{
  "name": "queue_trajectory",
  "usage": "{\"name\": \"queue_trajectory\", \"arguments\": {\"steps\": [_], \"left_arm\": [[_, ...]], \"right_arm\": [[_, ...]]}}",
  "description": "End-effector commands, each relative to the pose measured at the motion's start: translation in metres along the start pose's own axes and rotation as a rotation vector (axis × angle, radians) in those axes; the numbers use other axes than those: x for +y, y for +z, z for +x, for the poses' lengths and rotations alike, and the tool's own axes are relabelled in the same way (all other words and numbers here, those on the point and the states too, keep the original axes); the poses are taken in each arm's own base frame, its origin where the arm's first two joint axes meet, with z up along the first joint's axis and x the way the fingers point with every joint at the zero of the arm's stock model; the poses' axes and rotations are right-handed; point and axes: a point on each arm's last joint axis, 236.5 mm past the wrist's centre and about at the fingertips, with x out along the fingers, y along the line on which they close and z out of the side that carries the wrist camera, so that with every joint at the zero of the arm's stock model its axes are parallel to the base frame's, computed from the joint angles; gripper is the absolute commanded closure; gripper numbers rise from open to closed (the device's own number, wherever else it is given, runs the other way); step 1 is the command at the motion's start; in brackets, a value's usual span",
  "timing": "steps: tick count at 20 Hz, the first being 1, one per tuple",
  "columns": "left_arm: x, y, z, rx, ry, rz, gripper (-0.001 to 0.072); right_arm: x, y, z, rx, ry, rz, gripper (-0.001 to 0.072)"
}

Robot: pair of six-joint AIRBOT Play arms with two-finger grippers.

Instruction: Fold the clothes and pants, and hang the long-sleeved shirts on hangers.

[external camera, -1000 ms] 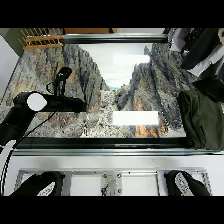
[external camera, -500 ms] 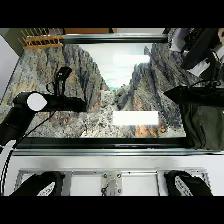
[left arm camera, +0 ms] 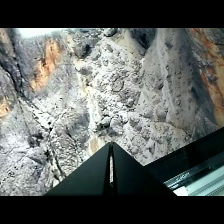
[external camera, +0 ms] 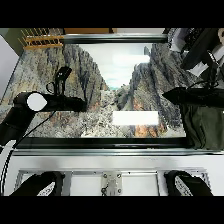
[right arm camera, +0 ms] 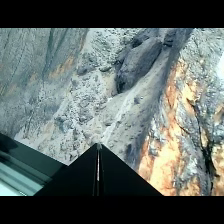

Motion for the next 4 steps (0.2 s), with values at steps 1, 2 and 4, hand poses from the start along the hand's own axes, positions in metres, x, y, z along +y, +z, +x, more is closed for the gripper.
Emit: {"name": "queue_trajectory", "arguments": {"steps": [1,2,4], "left_arm": [[-0.0002,-0.0003,0.0003,0.001,0.0,0.001,0.0687],[-0.0002,-0.0003,0.0003,0.001,0.0,0.001,0.0687],[-0.0002,-0.0003,0.0003,0.001,0.0,0.001,0.0687]], "right_arm": [[0.0005,-0.0002,-0.0001,0.0,0.001,0.0,0.0689],[0.0005,-0.0002,-0.0001,0.0,0.001,0.0,0.0689],[0.0005,-0.0002,-0.0001,0.0,0.001,0.0,0.0689]]}}
